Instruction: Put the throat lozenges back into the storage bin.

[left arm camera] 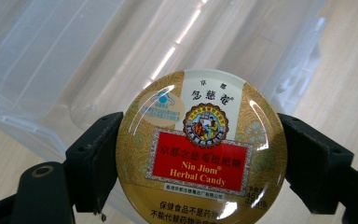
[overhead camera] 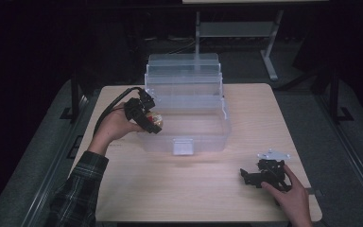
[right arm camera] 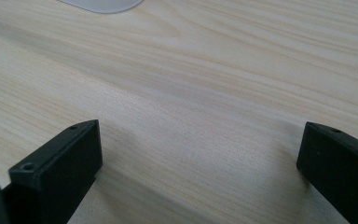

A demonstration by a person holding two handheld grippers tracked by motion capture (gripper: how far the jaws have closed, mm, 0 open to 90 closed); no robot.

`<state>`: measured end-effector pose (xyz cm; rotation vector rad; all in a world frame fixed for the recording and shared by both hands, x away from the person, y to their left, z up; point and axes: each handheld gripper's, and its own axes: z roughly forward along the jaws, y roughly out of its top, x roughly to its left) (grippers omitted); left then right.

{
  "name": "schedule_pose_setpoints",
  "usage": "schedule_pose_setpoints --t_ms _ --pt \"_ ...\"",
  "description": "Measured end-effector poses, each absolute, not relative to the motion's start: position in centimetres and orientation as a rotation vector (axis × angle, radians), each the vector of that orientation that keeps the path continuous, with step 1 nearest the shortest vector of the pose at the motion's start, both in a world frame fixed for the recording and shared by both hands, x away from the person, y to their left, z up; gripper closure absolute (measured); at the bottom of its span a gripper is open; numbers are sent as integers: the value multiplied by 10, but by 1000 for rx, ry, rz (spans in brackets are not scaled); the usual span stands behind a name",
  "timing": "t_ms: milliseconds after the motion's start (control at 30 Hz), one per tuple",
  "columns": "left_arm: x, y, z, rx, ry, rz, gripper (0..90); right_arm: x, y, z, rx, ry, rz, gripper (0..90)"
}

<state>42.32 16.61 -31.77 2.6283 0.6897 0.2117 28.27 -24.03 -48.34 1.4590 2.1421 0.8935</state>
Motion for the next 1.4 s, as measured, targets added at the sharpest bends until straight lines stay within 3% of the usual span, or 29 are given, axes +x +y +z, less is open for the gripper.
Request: schedule_pose_setpoints --t_ms 1400 --pt "443 179 -340 2653 757 202 192 283 -240 -483 1458 2142 894 0"
